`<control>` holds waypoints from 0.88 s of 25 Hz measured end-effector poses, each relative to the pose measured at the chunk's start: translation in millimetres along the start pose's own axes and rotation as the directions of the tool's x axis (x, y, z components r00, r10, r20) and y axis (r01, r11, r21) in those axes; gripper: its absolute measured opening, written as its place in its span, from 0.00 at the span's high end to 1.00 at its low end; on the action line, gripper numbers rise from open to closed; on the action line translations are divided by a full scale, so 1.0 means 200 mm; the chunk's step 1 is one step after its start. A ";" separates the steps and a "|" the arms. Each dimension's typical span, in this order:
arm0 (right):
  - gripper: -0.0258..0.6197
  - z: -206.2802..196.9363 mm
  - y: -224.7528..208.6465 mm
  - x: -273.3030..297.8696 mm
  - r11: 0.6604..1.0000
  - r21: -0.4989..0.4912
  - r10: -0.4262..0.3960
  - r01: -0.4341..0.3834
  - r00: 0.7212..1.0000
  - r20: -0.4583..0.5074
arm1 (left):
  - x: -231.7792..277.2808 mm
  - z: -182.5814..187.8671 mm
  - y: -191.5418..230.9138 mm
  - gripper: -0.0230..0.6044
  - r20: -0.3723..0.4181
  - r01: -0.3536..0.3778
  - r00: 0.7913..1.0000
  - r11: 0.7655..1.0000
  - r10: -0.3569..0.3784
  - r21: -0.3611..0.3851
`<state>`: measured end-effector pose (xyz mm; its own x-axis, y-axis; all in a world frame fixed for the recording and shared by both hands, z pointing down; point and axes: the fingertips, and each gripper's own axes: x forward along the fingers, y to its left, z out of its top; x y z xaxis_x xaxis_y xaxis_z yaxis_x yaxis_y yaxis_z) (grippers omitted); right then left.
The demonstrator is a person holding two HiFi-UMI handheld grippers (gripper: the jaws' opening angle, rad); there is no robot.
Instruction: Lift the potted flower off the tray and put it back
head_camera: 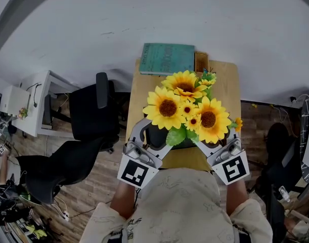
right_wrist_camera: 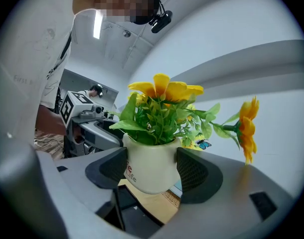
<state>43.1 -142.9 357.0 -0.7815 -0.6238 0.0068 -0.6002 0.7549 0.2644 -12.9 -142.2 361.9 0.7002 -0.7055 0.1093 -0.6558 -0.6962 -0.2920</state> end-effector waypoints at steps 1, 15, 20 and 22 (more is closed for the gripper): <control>0.45 -0.01 0.00 0.00 1.000 0.001 0.001 -0.001 1.000 -0.007 | 0.00 -0.01 0.00 0.54 -0.001 0.001 1.000 1.000 -0.001 -0.002; 0.45 -0.39 0.02 0.00 0.994 0.109 0.025 -0.004 0.982 -0.189 | 0.11 -0.33 -0.07 0.54 -0.124 0.023 0.991 0.991 -0.040 -0.135; 0.45 -0.52 0.05 -0.01 0.989 0.147 0.038 -0.003 0.972 -0.233 | 0.14 -0.45 -0.12 0.54 -0.169 0.050 0.983 0.990 -0.072 -0.134; 0.45 -0.57 0.07 -0.01 0.987 0.160 0.042 -0.002 0.969 -0.244 | 0.14 -0.50 -0.14 0.54 -0.182 0.059 0.980 0.990 -0.083 -0.131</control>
<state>55.1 -155.0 469.6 -0.7406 -0.6224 0.2534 -0.6180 0.7789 0.1071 -3.0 -156.0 467.2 0.6890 -0.6577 0.3044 -0.6444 -0.7482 -0.1580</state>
